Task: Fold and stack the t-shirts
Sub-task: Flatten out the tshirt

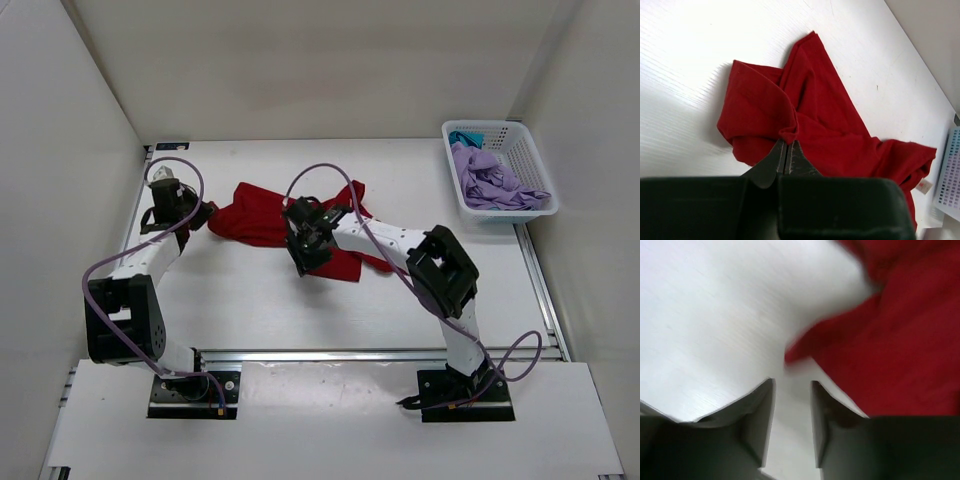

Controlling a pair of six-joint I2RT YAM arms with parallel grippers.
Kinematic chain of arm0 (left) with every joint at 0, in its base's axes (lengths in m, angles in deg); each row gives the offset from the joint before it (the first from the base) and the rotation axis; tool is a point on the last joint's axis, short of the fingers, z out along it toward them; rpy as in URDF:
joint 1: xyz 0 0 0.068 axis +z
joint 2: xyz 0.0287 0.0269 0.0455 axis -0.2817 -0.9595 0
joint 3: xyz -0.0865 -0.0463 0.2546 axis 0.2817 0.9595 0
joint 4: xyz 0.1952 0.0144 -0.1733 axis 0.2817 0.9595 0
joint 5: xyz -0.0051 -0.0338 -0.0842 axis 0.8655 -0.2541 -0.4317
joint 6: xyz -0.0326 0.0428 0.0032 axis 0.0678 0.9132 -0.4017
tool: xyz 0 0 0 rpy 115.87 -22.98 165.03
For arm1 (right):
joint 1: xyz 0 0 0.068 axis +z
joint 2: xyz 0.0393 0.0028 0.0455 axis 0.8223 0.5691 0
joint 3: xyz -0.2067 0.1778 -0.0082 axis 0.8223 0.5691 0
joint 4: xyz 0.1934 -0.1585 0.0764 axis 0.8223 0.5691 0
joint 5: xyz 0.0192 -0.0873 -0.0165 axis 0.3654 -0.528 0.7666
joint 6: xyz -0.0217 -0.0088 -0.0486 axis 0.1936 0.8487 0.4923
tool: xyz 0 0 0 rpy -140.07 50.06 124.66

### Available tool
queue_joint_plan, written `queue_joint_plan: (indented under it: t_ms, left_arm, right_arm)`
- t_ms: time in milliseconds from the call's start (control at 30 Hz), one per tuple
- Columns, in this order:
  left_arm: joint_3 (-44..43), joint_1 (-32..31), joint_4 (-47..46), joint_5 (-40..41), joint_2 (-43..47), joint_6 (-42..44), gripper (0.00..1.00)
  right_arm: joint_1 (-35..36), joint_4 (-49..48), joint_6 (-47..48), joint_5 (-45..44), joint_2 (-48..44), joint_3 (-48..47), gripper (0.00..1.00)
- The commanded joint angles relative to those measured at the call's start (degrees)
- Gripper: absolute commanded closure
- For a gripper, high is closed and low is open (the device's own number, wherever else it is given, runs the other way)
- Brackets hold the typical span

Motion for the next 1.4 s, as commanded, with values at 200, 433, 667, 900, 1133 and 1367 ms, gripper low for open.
queue_joint_plan:
  t_ms: [200, 433, 667, 900, 1133, 1367]
  left_arm:
    - [-2.0, 2.1, -0.2, -1.0, -0.5, -0.6, 1.0]
    - [-0.5, -1.3, -0.5, 1.3, 0.9, 0.9, 1.0]
    - [0.9, -2.4, -0.8, 1.2, 1.5, 0.4, 1.0]
    - [2.0, -2.6, -1.1, -0.2, 1.4, -0.2, 1.0]
    - [1.9, -2.3, -2.7, -0.8, 1.9, -0.6, 1.0]
    - [2.4, -2.6, -2.6, -0.6, 2.1, -0.5, 1.0]
  right_arm:
    - [-7.3, -16.2, -9.1, 5.0, -23.2, 26.6, 0.6]
    - [-17.8, -21.5, -16.4, 2.6, -31.3, 43.0, 0.74]
    - [-16.9, -23.4, -19.1, 2.6, -23.7, 41.6, 0.62]
    - [-14.5, -24.7, -22.4, -0.7, -20.0, 42.0, 0.71]
    - [-15.4, -25.6, -24.5, -3.1, -21.7, 44.1, 0.73]
    - [-16.1, -24.9, -24.7, -5.2, -21.2, 44.8, 0.68]
